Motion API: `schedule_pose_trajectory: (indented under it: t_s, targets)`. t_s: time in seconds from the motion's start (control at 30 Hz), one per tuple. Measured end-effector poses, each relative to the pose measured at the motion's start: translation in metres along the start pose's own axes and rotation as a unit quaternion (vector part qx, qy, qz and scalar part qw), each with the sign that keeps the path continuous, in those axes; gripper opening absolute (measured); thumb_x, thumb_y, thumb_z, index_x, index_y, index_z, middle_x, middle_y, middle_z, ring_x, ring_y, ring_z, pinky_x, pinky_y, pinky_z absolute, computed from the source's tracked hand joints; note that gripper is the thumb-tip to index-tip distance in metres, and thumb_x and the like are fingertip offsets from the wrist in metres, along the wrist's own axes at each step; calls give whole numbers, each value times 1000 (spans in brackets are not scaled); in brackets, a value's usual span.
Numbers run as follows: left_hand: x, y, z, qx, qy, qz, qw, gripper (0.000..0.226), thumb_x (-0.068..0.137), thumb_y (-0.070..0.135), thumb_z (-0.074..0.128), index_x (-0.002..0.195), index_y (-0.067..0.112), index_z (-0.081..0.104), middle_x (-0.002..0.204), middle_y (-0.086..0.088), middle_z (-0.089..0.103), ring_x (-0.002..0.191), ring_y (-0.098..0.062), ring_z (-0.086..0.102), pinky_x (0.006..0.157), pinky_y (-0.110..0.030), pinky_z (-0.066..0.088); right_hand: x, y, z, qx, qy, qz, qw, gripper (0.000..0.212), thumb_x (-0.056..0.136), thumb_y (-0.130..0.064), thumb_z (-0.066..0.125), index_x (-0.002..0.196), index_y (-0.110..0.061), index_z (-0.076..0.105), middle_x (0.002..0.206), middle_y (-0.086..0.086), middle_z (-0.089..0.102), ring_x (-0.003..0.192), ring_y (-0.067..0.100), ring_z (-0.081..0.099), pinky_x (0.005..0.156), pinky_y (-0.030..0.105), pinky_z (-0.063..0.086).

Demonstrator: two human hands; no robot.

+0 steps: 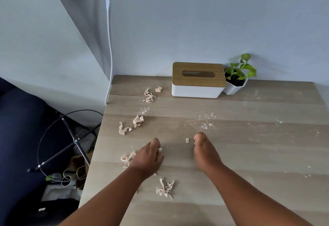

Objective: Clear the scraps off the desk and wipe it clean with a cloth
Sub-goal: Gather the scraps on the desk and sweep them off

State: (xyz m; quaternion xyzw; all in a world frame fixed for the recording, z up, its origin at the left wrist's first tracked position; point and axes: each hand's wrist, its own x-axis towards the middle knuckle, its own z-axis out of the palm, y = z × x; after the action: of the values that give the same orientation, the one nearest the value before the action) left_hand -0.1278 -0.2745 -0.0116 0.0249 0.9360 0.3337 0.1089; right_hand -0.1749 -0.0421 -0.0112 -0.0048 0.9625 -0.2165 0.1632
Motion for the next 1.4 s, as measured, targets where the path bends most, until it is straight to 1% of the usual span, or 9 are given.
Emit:
schedule_pose_trajectory:
  t_s: [0.1,0.2,0.37,0.63,0.87,0.97,1.1,1.3,1.4]
  targets:
    - [-5,2,-6,-7,6,-22,1000,11,93,12,48,102,19,46,77,2,54,69,-25,52,63,-39,45,-6,6,-4,25,-36,2,999,35,95,-9,36,128,-14,47,124,8,57,105,27,58,86,35,49]
    - [-14,4,-14,-15,19,-44,999,14,92,6,51,98,16,59,81,4,57,75,-17,54,68,-34,45,-12,13,-4,-15,-36,-48,998,35,92,3,45,125,-7,49,121,13,56,100,29,60,81,36,50]
    - [-38,4,-16,-8,43,-80,996,16,91,7,53,78,16,49,73,1,54,71,-17,51,65,-39,41,-21,17,-9,-34,-16,-89,995,20,96,-4,44,114,-9,52,109,11,59,91,32,60,73,37,45]
    - [-64,5,-1,9,48,-131,990,13,91,7,52,85,17,58,78,5,61,78,-19,56,69,-37,46,-8,16,-4,-19,-40,-89,995,41,91,7,42,129,-9,45,118,12,57,98,31,60,74,34,44]
    - [-74,3,5,21,53,-117,991,13,94,10,51,91,15,63,91,1,64,86,-19,58,75,-37,49,7,11,3,-77,-17,-100,992,33,88,4,43,117,-12,45,108,13,62,79,32,54,64,34,38]
    - [-74,0,9,52,56,-106,991,12,99,23,51,100,20,63,99,3,65,90,-21,61,73,-35,48,10,12,9,-85,8,-125,988,15,100,-12,48,115,-11,48,110,10,63,89,33,62,64,34,40]
    - [-73,-4,14,72,53,-92,992,23,99,35,60,117,22,67,109,2,67,98,-22,65,76,-34,51,14,12,17,-110,23,-124,986,23,106,-34,47,115,-13,50,109,7,61,92,31,62,68,36,46]
    - [-69,-7,18,88,62,-70,992,17,99,26,64,94,13,73,91,-4,62,84,-28,63,66,-38,48,18,9,22,-133,20,-130,982,7,102,-13,50,108,-11,53,103,12,62,88,36,63,63,35,36]
    - [-66,-4,19,86,59,-75,992,16,100,24,60,94,11,68,92,-4,62,84,-27,61,67,-38,47,18,8,23,-150,16,-135,979,11,102,-9,45,110,-8,51,104,13,62,88,36,63,64,35,35]
